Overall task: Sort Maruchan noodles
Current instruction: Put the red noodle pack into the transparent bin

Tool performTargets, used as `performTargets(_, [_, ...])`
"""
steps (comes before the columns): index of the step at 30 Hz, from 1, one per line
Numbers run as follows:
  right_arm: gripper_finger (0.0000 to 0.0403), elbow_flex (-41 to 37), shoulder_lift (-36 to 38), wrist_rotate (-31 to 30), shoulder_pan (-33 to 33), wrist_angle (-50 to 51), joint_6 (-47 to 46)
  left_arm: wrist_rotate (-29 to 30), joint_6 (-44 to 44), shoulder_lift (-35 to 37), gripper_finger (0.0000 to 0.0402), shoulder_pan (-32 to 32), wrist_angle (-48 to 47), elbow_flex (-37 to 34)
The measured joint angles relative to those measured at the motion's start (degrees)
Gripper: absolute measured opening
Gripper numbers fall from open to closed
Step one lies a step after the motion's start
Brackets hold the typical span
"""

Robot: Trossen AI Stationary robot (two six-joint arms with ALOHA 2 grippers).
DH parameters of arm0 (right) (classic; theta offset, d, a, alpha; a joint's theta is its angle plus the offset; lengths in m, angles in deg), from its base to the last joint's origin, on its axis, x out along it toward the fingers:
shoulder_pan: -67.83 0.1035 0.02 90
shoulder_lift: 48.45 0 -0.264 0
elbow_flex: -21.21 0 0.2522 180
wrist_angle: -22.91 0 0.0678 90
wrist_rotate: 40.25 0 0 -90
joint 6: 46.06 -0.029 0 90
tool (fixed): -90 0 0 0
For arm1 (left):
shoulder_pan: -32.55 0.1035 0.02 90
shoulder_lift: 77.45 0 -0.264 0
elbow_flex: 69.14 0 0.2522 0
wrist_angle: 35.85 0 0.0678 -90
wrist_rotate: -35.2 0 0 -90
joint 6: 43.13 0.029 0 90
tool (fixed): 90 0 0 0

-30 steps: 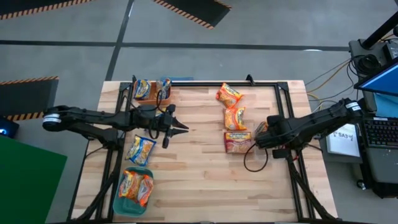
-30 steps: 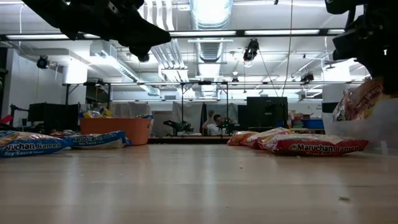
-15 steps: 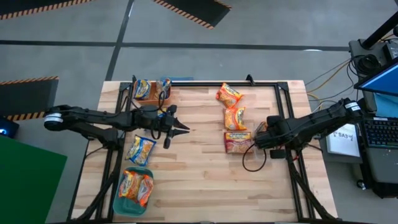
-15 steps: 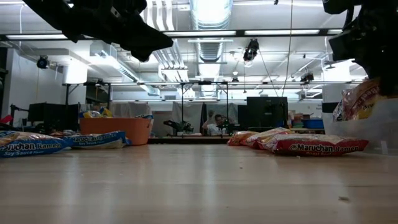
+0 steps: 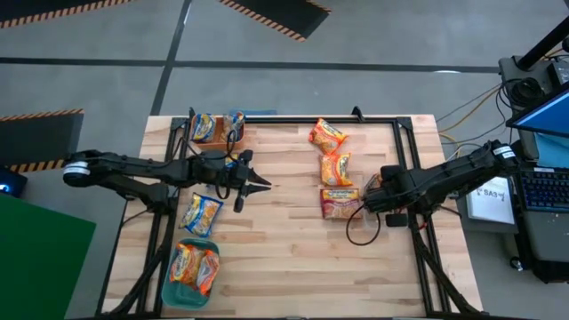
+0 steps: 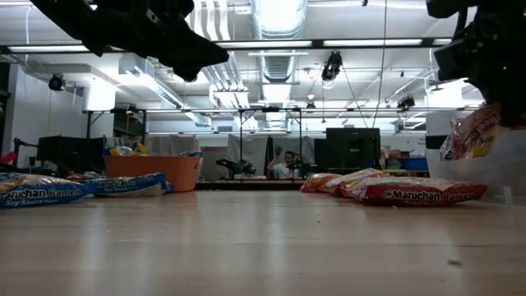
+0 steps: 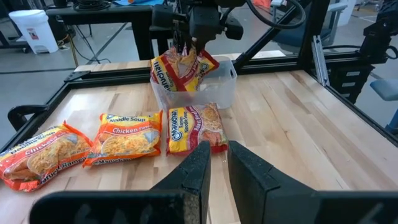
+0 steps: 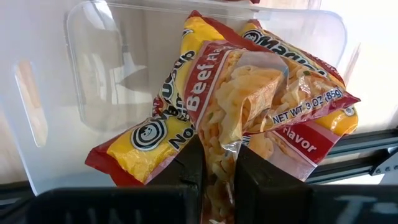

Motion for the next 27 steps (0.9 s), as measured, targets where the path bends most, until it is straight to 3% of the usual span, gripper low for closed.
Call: performTargets(27, [0.0057,0.06,0.0,2.86,-0.02,-1.87,0.84,0.0,0.0,0.04,0.0038,0.0,-0.02,0.0])
